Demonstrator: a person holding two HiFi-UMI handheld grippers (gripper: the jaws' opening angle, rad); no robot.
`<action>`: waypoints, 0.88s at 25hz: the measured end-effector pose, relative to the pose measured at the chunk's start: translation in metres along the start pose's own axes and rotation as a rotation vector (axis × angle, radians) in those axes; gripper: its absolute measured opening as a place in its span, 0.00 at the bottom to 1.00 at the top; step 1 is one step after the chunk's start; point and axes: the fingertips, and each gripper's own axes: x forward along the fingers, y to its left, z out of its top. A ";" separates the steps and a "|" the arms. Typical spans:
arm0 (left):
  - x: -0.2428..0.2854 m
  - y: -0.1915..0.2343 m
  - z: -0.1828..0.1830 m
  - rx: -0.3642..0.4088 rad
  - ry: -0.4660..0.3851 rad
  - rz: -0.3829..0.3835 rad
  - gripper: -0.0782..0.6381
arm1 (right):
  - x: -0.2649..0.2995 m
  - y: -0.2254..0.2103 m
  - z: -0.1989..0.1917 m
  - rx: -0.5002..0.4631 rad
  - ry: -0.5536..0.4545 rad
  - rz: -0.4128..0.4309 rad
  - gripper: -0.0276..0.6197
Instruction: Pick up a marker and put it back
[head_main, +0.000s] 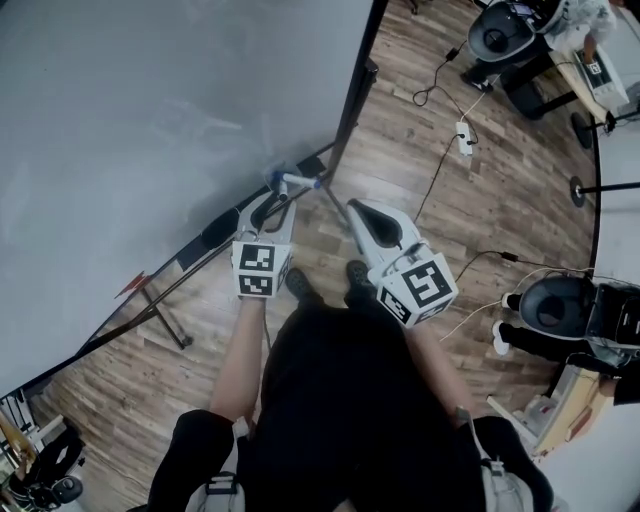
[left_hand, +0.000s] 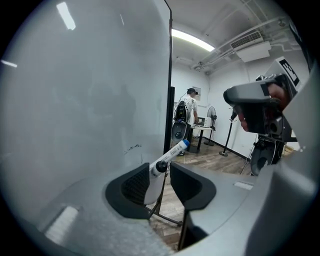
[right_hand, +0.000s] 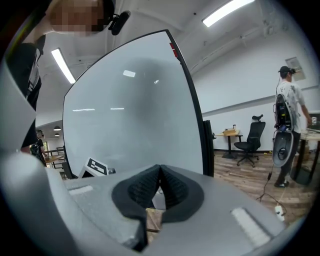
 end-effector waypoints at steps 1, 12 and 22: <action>0.002 0.001 -0.001 0.004 0.002 0.001 0.30 | 0.000 -0.001 0.000 0.000 0.001 -0.004 0.05; 0.002 0.007 -0.001 -0.006 0.006 0.038 0.26 | -0.005 -0.006 0.002 0.001 -0.009 -0.011 0.05; -0.009 0.010 0.016 -0.023 -0.047 0.135 0.22 | -0.011 -0.012 0.003 0.001 -0.017 0.036 0.05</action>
